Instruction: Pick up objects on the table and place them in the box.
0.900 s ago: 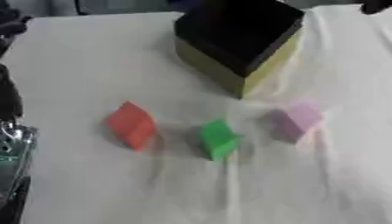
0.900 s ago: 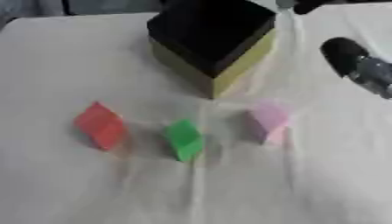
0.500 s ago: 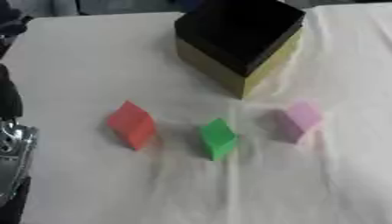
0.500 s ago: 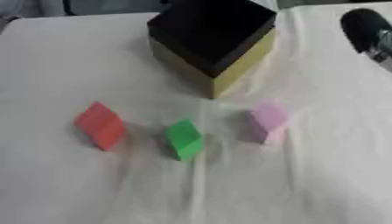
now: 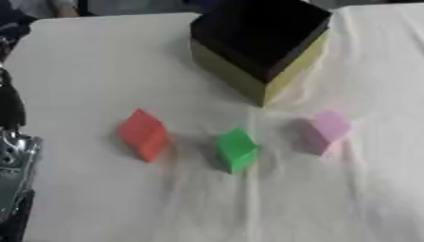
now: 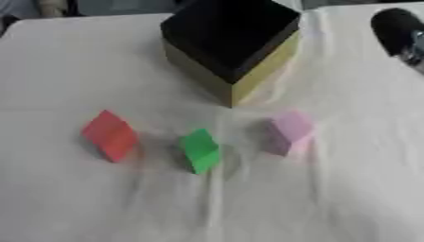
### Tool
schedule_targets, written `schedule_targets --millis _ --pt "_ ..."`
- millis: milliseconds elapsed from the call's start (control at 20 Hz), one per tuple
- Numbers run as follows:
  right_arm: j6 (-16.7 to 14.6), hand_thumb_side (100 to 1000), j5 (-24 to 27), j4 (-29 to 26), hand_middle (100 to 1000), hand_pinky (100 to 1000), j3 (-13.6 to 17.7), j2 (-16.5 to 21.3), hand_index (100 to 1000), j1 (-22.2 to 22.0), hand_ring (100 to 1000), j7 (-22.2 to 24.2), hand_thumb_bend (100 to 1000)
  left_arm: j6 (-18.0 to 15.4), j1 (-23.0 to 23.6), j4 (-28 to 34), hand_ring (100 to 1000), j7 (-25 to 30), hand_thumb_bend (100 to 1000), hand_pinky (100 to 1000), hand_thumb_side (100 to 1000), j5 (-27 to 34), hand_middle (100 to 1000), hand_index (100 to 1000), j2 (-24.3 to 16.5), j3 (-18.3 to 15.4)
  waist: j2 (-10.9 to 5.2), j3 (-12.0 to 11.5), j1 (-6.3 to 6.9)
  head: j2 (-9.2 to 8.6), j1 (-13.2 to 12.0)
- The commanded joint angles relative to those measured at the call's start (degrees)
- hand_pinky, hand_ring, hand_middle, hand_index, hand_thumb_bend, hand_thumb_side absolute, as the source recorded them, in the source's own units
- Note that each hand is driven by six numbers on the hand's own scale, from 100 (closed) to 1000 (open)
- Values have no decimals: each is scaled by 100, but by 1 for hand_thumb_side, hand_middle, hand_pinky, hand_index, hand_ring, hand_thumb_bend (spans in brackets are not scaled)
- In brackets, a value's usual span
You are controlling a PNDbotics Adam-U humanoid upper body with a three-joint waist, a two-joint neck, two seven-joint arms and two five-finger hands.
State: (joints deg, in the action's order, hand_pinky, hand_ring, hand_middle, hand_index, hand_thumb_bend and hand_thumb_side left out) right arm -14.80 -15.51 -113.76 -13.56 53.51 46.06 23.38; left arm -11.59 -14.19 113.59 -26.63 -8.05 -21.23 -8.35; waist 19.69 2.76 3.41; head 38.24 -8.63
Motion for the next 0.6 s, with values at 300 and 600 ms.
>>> schedule_targets --millis 300,600 --pt "55 853 -14 117 853 836 -475 -14 875 417 912 904 100 -2 -47 100 709 17 100 676 886 -16 716 687 -105 -27 -42 -38 -15 -39 41" --pt "-161 731 -245 529 860 841 -838 -205 885 696 923 1571 216 -2 -58 100 709 31 100 676 888 -17 716 686 -96 -17 16 -47 -4 -86 69"
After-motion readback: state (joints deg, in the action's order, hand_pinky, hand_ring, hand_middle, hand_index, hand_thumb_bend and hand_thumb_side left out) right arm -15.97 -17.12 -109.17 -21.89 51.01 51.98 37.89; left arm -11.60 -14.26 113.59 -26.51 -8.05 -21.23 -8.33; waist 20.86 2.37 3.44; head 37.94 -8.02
